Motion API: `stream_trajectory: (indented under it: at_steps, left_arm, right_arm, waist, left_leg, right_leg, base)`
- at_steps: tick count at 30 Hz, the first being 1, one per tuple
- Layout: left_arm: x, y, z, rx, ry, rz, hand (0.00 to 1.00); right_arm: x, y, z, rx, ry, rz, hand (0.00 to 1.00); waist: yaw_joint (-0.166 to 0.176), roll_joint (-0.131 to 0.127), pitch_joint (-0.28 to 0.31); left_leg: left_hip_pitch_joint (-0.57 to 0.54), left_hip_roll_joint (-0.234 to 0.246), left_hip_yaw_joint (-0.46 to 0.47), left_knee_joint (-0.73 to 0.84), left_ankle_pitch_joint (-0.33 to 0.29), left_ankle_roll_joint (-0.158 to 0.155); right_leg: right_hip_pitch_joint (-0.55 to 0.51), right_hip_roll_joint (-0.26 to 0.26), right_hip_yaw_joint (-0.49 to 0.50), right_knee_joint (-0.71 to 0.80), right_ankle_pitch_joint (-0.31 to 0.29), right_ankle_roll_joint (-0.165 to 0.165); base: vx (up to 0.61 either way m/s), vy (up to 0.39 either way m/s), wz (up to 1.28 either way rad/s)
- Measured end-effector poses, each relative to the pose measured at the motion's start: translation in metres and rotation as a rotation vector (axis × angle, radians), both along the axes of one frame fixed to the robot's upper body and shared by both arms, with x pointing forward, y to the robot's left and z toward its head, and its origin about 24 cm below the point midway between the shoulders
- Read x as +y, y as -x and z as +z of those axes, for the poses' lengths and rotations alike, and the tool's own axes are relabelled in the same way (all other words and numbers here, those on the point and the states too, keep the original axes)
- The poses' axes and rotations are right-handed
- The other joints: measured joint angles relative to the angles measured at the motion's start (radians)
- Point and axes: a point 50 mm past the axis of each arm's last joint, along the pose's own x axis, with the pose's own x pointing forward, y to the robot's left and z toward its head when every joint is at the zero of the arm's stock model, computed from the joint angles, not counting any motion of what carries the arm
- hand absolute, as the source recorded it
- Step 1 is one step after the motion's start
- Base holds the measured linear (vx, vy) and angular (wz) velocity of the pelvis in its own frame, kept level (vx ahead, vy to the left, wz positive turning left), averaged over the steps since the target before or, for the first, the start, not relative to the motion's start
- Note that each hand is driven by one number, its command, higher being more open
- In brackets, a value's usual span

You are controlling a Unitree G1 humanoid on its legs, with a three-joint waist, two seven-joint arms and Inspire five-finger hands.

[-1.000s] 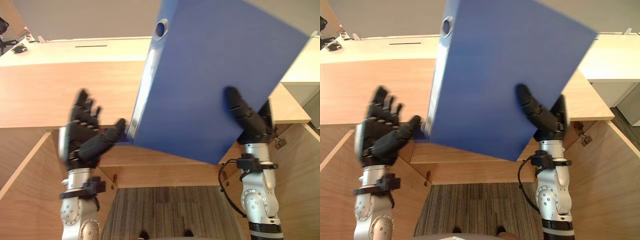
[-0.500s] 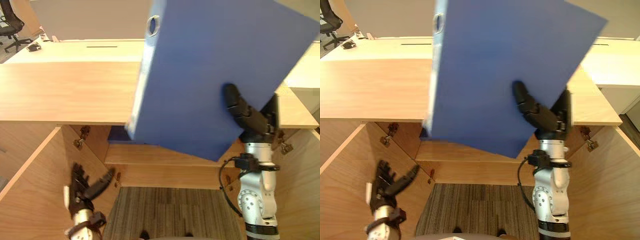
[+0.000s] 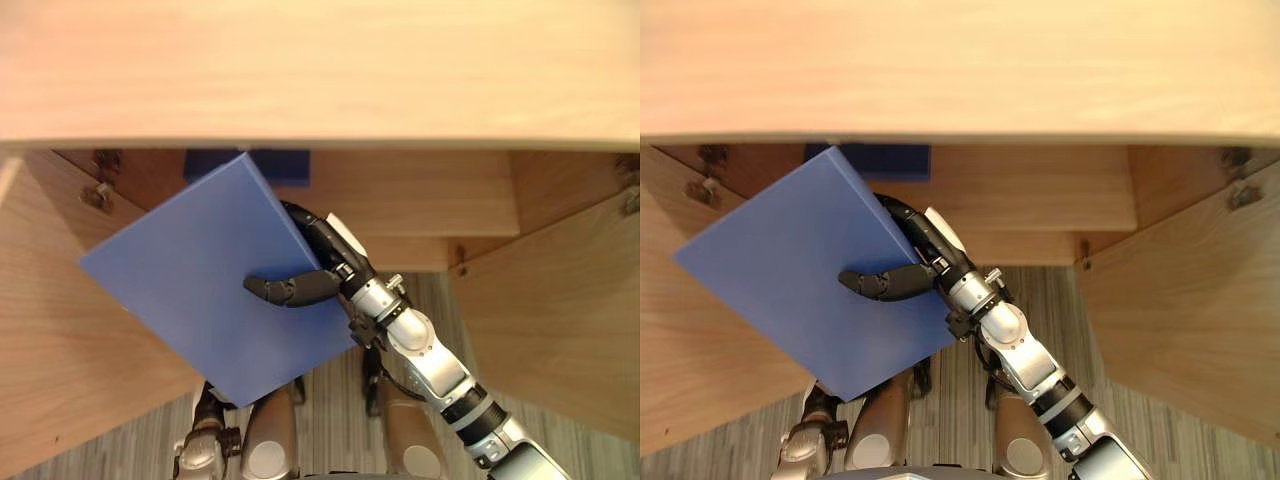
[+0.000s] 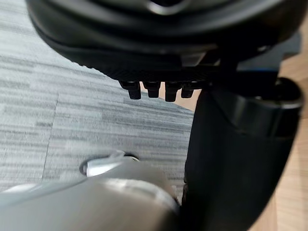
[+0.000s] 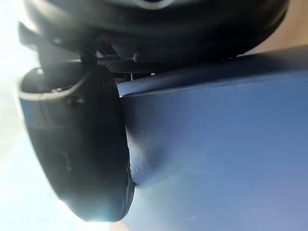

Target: Walk over to the cabinet, pick up the folder, carry it to the office cabinet, place the folder inside the office cabinet, then close the office cabinet door

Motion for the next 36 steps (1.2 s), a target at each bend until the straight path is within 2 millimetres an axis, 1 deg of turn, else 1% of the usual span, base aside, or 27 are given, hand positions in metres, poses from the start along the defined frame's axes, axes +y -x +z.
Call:
stream_trajectory:
  at_steps: [1, 2, 3, 4, 5, 6, 7, 10, 11, 12, 14, 15, 17, 22, 26, 27, 29, 33, 34, 36]
  left_arm:
    - [-0.002, -0.01, 0.005, -0.026, -0.001, -0.005, 1.0]
    - [-0.005, -0.018, 0.009, -0.049, 0.0, -0.016, 1.0]
    - [-0.007, -0.023, 0.012, -0.07, 0.002, -0.02, 1.0]
    - [-0.009, -0.029, 0.016, -0.092, 0.007, -0.023, 1.0]
    - [-0.009, -0.038, 0.025, -0.14, 0.008, -0.019, 1.0]
    - [-0.009, -0.042, 0.028, -0.157, 0.009, -0.019, 1.0]
    - [-0.011, -0.05, 0.037, -0.199, 0.012, -0.021, 1.0]
    - [-0.02, -0.065, 0.053, -0.292, 0.05, -0.007, 1.0]
    - [-0.024, -0.071, 0.06, -0.332, 0.066, 0.006, 1.0]
    - [-0.026, -0.072, 0.063, -0.347, 0.073, 0.013, 1.0]
    - [-0.03, -0.076, 0.071, -0.391, 0.089, 0.024, 1.0]
    - [-0.03, -0.076, 0.072, -0.399, 0.088, 0.029, 1.0]
    - [-0.03, -0.077, 0.074, -0.408, 0.091, 0.049, 1.0]
    - [-0.032, -0.077, 0.074, -0.409, 0.104, 0.083, 1.0]
    - [-0.033, -0.077, 0.075, -0.416, 0.109, 0.107, 1.0]
    - [-0.033, -0.077, 0.076, -0.417, 0.11, 0.109, 1.0]
    - [-0.036, -0.078, 0.077, -0.422, 0.115, 0.112, 1.0]
    - [-0.039, -0.079, 0.079, -0.43, 0.112, 0.103, 1.0]
    - [-0.04, -0.08, 0.08, -0.436, 0.117, 0.106, 1.0]
    - [-0.041, -0.08, 0.08, -0.438, 0.121, 0.109, 1.0]
  right_arm:
    - [-0.002, -0.006, 0.0, 0.009, 0.0, -0.032, 0.0]
    - [-0.006, -0.011, 0.002, 0.015, -0.021, -0.069, 0.0]
    - [-0.008, -0.013, 0.004, 0.022, -0.043, -0.087, 0.0]
    - [-0.012, -0.016, 0.007, 0.035, -0.091, -0.116, 0.0]
    - [-0.017, -0.023, 0.017, 0.045, -0.195, -0.159, 0.0]
    - [-0.019, -0.026, 0.023, 0.043, -0.24, -0.175, 0.0]
    - [-0.024, -0.034, 0.038, 0.035, -0.345, -0.209, 0.0]
    - [-0.044, -0.051, 0.08, -0.001, -0.607, -0.286, 0.0]
    - [-0.055, -0.057, 0.1, -0.032, -0.725, -0.318, 0.0]
    - [-0.06, -0.058, 0.108, -0.049, -0.777, -0.331, 0.0]
    - [-0.08, -0.061, 0.135, -0.108, -0.977, -0.371, 0.0]
    - [-0.085, -0.061, 0.139, -0.118, -1.022, -0.382, 0.0]
    - [-0.1, -0.061, 0.151, -0.141, -1.178, -0.416, 0.0]
    - [-0.121, -0.062, 0.161, -0.136, -1.414, -0.483, 0.0]
    - [-0.133, -0.072, 0.168, -0.082, -1.551, -0.558, 0.0]
    - [-0.134, -0.073, 0.169, -0.075, -1.567, -0.565, 1.0]
    - [-0.138, -0.078, 0.173, -0.033, -1.633, -0.583, 1.0]
    - [-0.138, -0.088, 0.184, 0.013, -1.659, -0.577, 1.0]
    - [-0.14, -0.093, 0.191, 0.04, -1.66, -0.565, 1.0]
    - [-0.141, -0.094, 0.2, 0.037, -1.655, -0.546, 1.0]
  waist:
    - [0.001, 0.008, 0.009]
    - [0.002, 0.01, 0.014]
    - [0.003, 0.01, 0.018]
    - [0.006, 0.009, 0.022]
    - [0.007, 0.009, 0.026]
    - [0.007, 0.01, 0.03]
    - [0.011, 0.01, 0.035]
    - [0.032, 0.011, 0.039]
    - [0.038, 0.011, 0.049]
    - [0.039, 0.012, 0.051]
    - [0.05, 0.012, 0.053]
    - [0.051, 0.013, 0.053]
    - [0.058, 0.013, 0.053]
    - [0.063, 0.013, 0.053]
    - [0.071, 0.013, 0.053]
    - [0.074, 0.013, 0.053]
    - [0.085, 0.013, 0.053]
    - [0.088, 0.014, 0.052]
    - [0.088, 0.015, 0.052]
    - [0.087, 0.015, 0.052]
  left_leg:
    - [-0.055, 0.001, 0.0, 0.042, -0.011, 0.002]
    - [-0.109, 0.002, -0.002, 0.081, -0.022, 0.003]
    - [-0.132, 0.002, -0.003, 0.1, -0.028, 0.005]
    - [-0.166, 0.004, -0.005, 0.13, -0.036, 0.005]
    - [-0.23, 0.004, -0.017, 0.188, -0.05, 0.006]
    - [-0.253, 0.004, -0.022, 0.207, -0.055, 0.005]
    - [-0.304, 0.006, -0.029, 0.245, -0.062, 0.004]
    - [-0.405, 0.009, -0.037, 0.308, -0.067, 0.004]
    - [-0.434, 0.01, -0.042, 0.33, -0.069, 0.002]
    - [-0.45, 0.011, -0.046, 0.341, -0.071, 0.001]
    - [-0.492, 0.016, -0.054, 0.376, -0.073, 0.0]
    - [-0.497, 0.017, -0.054, 0.381, -0.073, 0.0]
    - [-0.504, 0.02, -0.055, 0.384, -0.074, -0.002]
    - [-0.508, 0.022, -0.065, 0.383, -0.076, -0.005]
    - [-0.518, 0.022, -0.072, 0.383, -0.075, -0.006]
    - [-0.52, 0.022, -0.073, 0.382, -0.074, -0.007]
    - [-0.522, 0.021, -0.078, 0.38, -0.073, -0.008]
    - [-0.525, 0.015, -0.085, 0.372, -0.065, -0.012]
    - [-0.531, 0.01, -0.096, 0.368, -0.059, -0.014]
    - [-0.538, 0.006, -0.105, 0.366, -0.054, -0.015]
  right_leg:
    - [-0.061, -0.004, 0.005, 0.053, -0.016, 0.001]
    - [-0.119, -0.01, 0.006, 0.105, -0.031, 0.001]
    - [-0.145, -0.013, 0.006, 0.131, -0.04, 0.0]
    - [-0.183, -0.017, 0.006, 0.169, -0.055, 0.0]
    - [-0.246, -0.024, 0.001, 0.237, -0.083, -0.002]
    - [-0.268, -0.027, 0.0, 0.26, -0.092, -0.004]
    - [-0.319, -0.031, -0.002, 0.307, -0.108, -0.007]
    - [-0.425, -0.039, -0.003, 0.388, -0.13, -0.012]
    - [-0.453, -0.04, -0.004, 0.414, -0.136, -0.014]
    - [-0.466, -0.041, -0.006, 0.426, -0.14, -0.015]
    - [-0.506, -0.041, -0.011, 0.462, -0.152, -0.02]
    - [-0.513, -0.041, -0.011, 0.468, -0.154, -0.021]
    - [-0.522, -0.04, -0.013, 0.476, -0.16, -0.024]
    - [-0.523, -0.04, -0.024, 0.48, -0.167, -0.031]
    - [-0.529, -0.04, -0.032, 0.48, -0.169, -0.035]
    - [-0.53, -0.04, -0.033, 0.481, -0.169, -0.035]
    - [-0.531, -0.04, -0.038, 0.481, -0.171, -0.038]
    - [-0.531, -0.045, -0.046, 0.48, -0.173, -0.041]
    - [-0.531, -0.049, -0.058, 0.478, -0.173, -0.042]
    - [-0.531, -0.053, -0.067, 0.476, -0.173, -0.042]
  base:
    - [-0.15, 0.056, -0.02]
    - [-0.13, 0.023, 0.03]
    - [-0.1, 0.0, 0.07]
    - [-0.12, -0.022, 0.14]
    - [-0.12, -0.027, 0.16]
    - [-0.16, -0.049, 0.21]
    - [-0.11, -0.046, 0.15]
    - [-0.09, -0.062, 0.11]
    - [-0.07, -0.074, 0.07]
    - [-0.05, -0.07, 0.07]
    - [-0.02, -0.073, 0.04]
    - [0.0, -0.069, 0.0]
    - [0.0, -0.069, 0.0]
    - [-0.01, -0.064, 0.03]
    - [-0.02, -0.048, 0.03]
    - [-0.02, -0.043, 0.02]
    - [-0.02, -0.051, 0.03]
    - [-0.03, -0.055, 0.09]
    - [-0.05, -0.064, 0.19]
    - [-0.05, -0.048, 0.15]
